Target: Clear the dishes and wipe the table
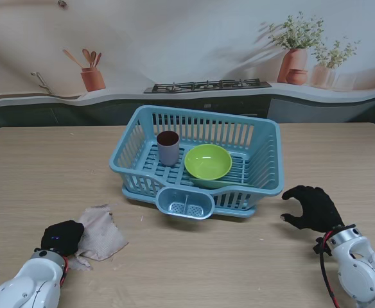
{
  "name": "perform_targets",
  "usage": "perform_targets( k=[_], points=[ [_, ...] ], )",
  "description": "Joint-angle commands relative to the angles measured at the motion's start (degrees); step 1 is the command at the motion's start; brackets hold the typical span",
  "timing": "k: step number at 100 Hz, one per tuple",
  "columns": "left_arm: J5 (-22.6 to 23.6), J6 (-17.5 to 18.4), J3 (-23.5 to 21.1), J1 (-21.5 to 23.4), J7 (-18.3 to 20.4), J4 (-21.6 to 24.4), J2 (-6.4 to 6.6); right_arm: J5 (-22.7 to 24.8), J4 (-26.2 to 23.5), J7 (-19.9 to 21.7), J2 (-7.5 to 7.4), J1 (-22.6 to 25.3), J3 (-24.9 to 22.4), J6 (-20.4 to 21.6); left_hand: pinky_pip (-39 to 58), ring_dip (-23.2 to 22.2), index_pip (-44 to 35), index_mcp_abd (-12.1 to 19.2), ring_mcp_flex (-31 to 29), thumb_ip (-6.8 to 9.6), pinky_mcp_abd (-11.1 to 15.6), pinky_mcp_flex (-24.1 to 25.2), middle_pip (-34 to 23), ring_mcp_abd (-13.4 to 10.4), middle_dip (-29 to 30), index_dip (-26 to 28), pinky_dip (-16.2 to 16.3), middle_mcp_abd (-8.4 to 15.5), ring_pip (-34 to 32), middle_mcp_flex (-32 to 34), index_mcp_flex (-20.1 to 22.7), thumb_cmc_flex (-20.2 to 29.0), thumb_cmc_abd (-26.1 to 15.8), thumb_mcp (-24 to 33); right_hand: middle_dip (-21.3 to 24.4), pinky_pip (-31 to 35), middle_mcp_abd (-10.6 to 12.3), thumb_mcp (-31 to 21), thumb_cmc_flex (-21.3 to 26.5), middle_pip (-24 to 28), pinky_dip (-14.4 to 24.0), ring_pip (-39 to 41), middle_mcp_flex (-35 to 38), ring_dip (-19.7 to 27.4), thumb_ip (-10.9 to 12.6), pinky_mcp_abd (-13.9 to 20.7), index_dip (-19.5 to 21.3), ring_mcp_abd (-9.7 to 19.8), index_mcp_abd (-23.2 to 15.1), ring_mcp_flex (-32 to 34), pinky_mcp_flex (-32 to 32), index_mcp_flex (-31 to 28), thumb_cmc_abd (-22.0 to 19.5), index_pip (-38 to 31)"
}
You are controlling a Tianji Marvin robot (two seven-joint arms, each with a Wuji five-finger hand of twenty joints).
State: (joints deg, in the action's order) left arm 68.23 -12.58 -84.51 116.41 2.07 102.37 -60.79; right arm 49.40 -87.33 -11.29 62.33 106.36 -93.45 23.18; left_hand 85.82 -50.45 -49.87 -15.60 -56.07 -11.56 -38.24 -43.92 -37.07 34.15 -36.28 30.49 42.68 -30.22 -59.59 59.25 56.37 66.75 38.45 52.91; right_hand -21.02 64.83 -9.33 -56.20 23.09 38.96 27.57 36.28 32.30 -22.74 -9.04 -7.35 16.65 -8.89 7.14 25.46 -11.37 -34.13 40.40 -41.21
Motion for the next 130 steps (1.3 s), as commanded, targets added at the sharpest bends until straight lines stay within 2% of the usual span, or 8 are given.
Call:
perform_targets(
  k=[1,27,51,78,91,101,119,130],
  points=[
    [-0.2,-0.3,0.0,0.7,1.9,0.1,0.12,0.2,-0.4,0.7,0.02,0.3,0.1,0.2,0.8,-0.2,2.0,1.0,-0.2,0.04,-1.7,-0.7,-0.2,3.9,1.2,-0.9,0.1,-0.8,-0.2,0.7,1.1,2.8,0.1,0.4,0.7,0.6,-0.2,0.3,0.9,0.2,0.2,0.6,0.0,-0.3,0.4,-1.1,0.2,-0.6,-0.2,0.3,0.6,0.0,-1.0,0.3],
    [-2.1,-2.0,4.0,-1.6,9.8,2.2,0.73,-0.3,-0.5,1.1,0.06,0.3,0.2,0.4,0.8,-0.2,2.0,1.0,-0.1,0.05,-1.7,-0.7,-0.3,3.7,1.1,-0.7,0.2,-0.8,-0.2,0.6,1.0,2.7,-0.1,0.3,0.8,-0.3,0.0,0.8,0.8,0.0,0.1,0.2,0.0,-0.1,0.5,-2.2,0.2,-0.4,-0.4,0.5,0.7,0.1,-1.2,0.4],
    [-4.5,-2.8,10.2,-6.7,18.6,3.5,1.77,-0.3,-0.4,0.7,0.09,0.3,0.1,0.6,0.8,-0.2,2.0,1.2,-0.3,0.11,-1.7,-0.8,-0.3,3.6,1.1,-0.6,0.3,-0.8,-0.3,0.7,1.0,2.7,-0.1,0.3,0.8,-0.6,0.0,1.0,0.7,0.0,0.2,0.1,0.0,-0.1,0.6,-2.1,0.2,-0.4,-0.4,0.5,0.7,0.1,-1.3,0.5],
    [-9.6,-8.5,20.5,-14.6,27.8,3.9,3.26,-0.3,-0.5,0.5,0.13,0.3,0.0,0.6,0.8,-0.2,2.0,1.2,-0.5,0.15,-1.7,-1.0,-0.3,3.4,1.2,-0.7,0.2,-0.7,-0.3,0.7,1.0,2.6,-0.1,0.3,0.7,-0.4,0.1,1.1,0.8,0.0,0.6,0.1,0.0,-0.1,0.6,-2.2,0.3,-0.3,-0.3,0.5,0.7,0.1,-1.4,0.4],
    [-13.1,-11.5,24.6,-17.7,28.7,3.3,3.75,-0.2,-0.4,0.5,0.12,0.3,0.0,0.8,0.8,-0.1,2.0,1.2,-0.3,0.16,-1.7,-1.0,-0.3,3.5,1.1,-0.7,0.1,-0.7,-0.2,0.6,1.0,2.6,-0.2,0.3,0.7,-0.4,0.1,1.1,0.8,0.0,0.7,0.1,0.0,-0.1,0.6,-2.1,0.3,-0.3,-0.3,0.5,0.7,0.1,-1.3,0.4],
    [-14.0,-11.4,25.2,-18.3,28.5,3.1,3.82,-0.2,-0.4,0.4,0.13,0.4,-0.1,0.7,0.8,-0.2,2.0,1.2,-0.2,0.15,-1.7,-1.0,-0.3,3.5,1.1,-0.7,0.1,-0.7,-0.2,0.6,1.0,2.6,-0.2,0.3,0.7,-0.4,0.1,1.0,0.9,0.0,0.7,0.1,0.0,-0.1,0.6,-2.1,0.3,-0.3,-0.3,0.5,0.7,0.1,-1.3,0.4],
    [-11.3,-10.5,22.0,-16.2,27.6,2.9,3.42,0.1,-0.5,0.3,0.11,0.5,-0.1,0.6,0.7,0.0,2.3,0.6,-0.7,0.07,-1.7,-1.6,-0.1,3.9,1.3,-1.2,-0.1,-1.1,-0.1,1.0,1.4,2.9,0.6,0.4,0.7,-0.4,0.1,0.9,0.9,0.0,0.8,0.1,-0.1,-0.1,0.6,-2.0,0.3,-0.3,-0.3,0.4,0.7,0.1,-1.2,0.4],
    [-7.7,-7.6,18.0,-13.4,25.6,2.4,2.92,0.1,-0.5,0.4,0.09,0.5,-0.1,0.4,0.6,0.0,2.4,0.8,-0.9,0.03,-1.7,-1.8,-0.1,3.9,1.4,-1.3,-0.1,-1.0,-0.1,1.1,1.6,2.9,0.6,0.5,0.7,-0.4,0.0,0.9,0.9,0.0,0.9,0.2,-0.1,-0.1,0.6,-2.0,0.3,-0.4,-0.3,0.4,0.7,0.1,-1.2,0.4]
  ],
)
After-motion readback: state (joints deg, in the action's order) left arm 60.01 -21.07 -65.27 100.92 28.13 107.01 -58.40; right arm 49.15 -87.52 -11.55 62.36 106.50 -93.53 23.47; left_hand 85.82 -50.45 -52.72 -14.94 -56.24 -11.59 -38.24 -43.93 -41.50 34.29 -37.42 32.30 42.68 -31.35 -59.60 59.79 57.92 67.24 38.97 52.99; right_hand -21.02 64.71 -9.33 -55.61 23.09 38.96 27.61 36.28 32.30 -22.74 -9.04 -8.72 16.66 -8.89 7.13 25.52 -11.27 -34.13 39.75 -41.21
